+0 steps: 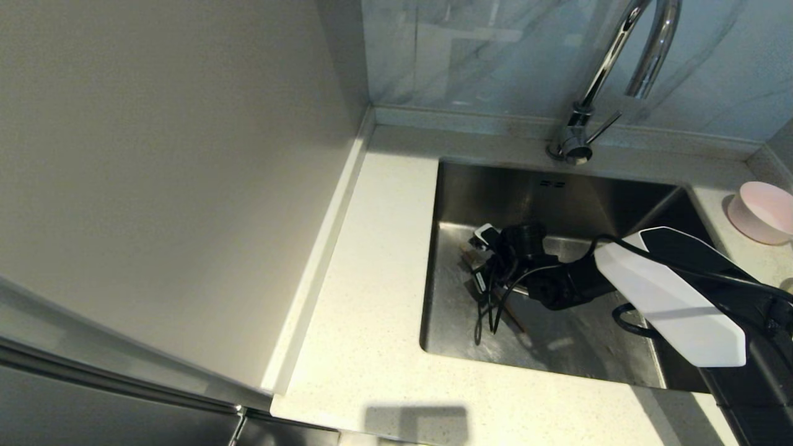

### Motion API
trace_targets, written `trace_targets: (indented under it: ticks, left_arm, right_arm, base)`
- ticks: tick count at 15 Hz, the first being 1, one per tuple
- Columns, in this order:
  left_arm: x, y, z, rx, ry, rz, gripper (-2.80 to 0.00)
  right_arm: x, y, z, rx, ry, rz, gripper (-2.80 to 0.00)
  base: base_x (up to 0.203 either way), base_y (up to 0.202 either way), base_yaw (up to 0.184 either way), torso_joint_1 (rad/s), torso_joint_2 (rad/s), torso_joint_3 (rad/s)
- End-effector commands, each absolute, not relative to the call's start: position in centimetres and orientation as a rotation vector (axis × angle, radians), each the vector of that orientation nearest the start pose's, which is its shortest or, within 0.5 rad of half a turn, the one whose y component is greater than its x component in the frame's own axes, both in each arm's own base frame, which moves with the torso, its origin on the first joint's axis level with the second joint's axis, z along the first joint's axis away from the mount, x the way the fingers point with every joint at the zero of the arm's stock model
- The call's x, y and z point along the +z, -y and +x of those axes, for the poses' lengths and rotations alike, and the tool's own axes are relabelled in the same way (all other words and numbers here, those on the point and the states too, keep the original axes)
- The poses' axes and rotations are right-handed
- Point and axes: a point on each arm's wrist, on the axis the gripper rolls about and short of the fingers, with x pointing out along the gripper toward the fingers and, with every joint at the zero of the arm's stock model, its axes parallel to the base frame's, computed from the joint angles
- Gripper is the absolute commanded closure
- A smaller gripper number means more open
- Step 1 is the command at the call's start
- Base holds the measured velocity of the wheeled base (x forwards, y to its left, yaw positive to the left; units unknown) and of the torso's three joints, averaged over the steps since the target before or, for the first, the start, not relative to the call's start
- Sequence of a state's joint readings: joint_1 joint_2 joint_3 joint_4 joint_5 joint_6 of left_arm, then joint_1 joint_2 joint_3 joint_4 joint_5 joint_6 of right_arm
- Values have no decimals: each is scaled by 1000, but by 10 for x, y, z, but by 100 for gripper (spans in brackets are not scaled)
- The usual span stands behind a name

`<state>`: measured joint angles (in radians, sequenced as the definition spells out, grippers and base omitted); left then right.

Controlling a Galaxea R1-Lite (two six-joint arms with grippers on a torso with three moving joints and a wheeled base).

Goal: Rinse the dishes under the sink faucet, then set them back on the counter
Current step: Put the chopsticks back to the table from the sink

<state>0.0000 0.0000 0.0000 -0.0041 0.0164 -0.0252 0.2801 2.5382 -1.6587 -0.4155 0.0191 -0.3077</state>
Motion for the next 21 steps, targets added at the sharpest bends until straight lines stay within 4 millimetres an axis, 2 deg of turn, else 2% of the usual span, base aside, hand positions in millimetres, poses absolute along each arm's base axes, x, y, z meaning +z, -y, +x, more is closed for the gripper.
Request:
trace_targets:
  ticks: [1, 5, 11, 13, 17, 21]
  left_arm:
    - [76, 0, -23, 17, 8, -26, 0]
    - [76, 0, -23, 17, 8, -26, 0]
    - [76, 0, -23, 17, 8, -26, 0]
    - [76, 0, -23, 17, 8, -26, 0]
    - [76, 0, -23, 17, 8, -26, 0]
    - [76, 0, -23, 17, 8, -26, 0]
  right_arm:
    - [51, -132, 490, 344, -387, -356, 0]
    - [74, -122, 489, 318, -345, -336, 0]
    - [129, -117, 479, 285, -255, -187, 0]
    - [141, -116, 475, 281, -236, -153, 0]
    - [155, -104, 472, 255, -217, -139, 0]
    - [154, -89, 466, 230, -245, -135, 0]
  base:
    - [0, 0, 0, 0, 0, 0]
    - [0, 0, 0, 0, 0, 0]
    - [0, 0, 0, 0, 0, 0]
    - [0, 0, 0, 0, 0, 0]
    - [0, 0, 0, 0, 0, 0]
    - [0, 0, 0, 0, 0, 0]
